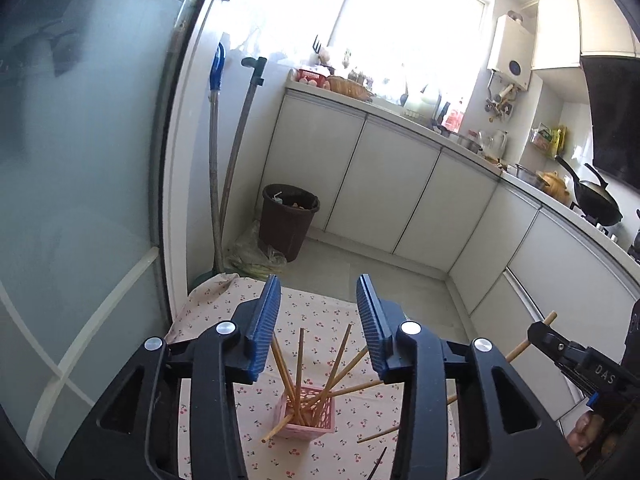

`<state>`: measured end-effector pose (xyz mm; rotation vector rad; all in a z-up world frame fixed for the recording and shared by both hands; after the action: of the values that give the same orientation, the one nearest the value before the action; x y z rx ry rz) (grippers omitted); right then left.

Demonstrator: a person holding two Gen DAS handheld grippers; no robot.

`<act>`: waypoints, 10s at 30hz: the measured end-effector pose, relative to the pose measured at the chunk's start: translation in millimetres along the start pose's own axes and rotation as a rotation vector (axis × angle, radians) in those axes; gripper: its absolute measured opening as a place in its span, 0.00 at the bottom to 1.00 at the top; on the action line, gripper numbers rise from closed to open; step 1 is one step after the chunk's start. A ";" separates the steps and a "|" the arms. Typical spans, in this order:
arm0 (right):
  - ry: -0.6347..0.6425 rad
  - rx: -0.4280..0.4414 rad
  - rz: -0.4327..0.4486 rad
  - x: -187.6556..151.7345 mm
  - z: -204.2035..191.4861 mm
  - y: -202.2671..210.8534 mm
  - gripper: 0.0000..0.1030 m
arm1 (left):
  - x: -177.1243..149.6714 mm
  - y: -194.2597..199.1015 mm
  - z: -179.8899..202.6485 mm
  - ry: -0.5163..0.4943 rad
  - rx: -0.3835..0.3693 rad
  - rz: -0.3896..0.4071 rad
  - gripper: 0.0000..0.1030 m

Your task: Organize utensils

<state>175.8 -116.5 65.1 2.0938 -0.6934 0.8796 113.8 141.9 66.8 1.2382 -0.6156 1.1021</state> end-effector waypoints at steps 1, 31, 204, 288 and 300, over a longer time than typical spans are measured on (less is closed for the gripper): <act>-0.001 -0.002 0.007 -0.1 -2.3 -1.6 0.08 | 0.2 3.6 -0.7 -0.010 0.005 0.005 0.38; 0.060 -0.093 -0.095 -53.4 -8.4 -47.4 0.52 | -50.0 -9.5 22.7 -0.206 0.081 -0.061 0.67; 0.112 -0.048 -0.003 -47.5 -48.5 -22.8 0.48 | -37.8 9.7 35.3 -0.146 0.042 -0.021 0.71; 0.113 -0.610 0.097 -118.1 55.3 61.0 0.93 | -131.5 21.4 94.6 -0.298 0.235 0.009 0.93; 0.112 -0.608 0.094 -117.5 56.0 61.6 0.93 | -132.0 19.5 94.7 -0.299 0.240 -0.002 0.93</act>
<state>80.3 -174.7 -25.6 1.4713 -0.8754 0.7144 61.8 9.1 -13.3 1.6295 -0.7205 1.0175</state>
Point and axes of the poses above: each gripper's, at about its wrist camera, not at the fingertips, and y roughly against the way its jaws point, z to its right, x to its top, the point moved 3 cm from there along -y, roughly the way its jaws point, and after that the axes turned 1 degree about -y, right-handed, at the moved point
